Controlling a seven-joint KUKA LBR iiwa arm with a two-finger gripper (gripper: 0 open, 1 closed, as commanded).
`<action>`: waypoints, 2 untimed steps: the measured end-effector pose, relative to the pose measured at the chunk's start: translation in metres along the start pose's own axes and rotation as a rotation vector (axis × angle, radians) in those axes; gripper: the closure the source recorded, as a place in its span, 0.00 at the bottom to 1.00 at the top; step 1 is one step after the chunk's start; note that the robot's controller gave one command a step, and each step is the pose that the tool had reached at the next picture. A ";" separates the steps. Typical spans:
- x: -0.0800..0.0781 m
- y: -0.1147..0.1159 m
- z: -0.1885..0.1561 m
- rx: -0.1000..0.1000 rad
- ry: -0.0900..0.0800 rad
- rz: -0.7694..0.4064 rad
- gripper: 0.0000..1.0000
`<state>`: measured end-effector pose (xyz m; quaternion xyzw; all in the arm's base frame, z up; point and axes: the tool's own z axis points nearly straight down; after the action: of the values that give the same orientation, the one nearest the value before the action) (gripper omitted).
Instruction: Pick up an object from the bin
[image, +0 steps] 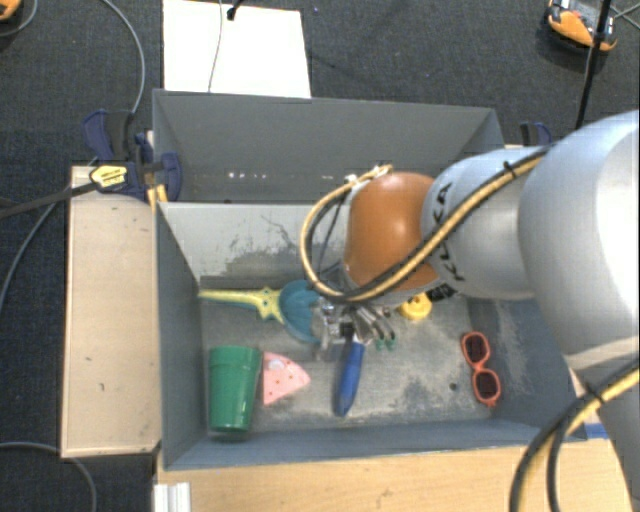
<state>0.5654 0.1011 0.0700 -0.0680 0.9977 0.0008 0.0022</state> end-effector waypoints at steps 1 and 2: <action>0.000 0.000 0.000 0.000 0.000 0.001 1.00; 0.003 -0.006 -0.050 0.000 0.005 0.007 1.00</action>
Offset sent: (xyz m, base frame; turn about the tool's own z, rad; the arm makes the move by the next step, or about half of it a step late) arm -0.0011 -0.0098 0.0914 0.0078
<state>0.5634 0.0951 0.1198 -0.0643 0.9979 0.0005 -0.0004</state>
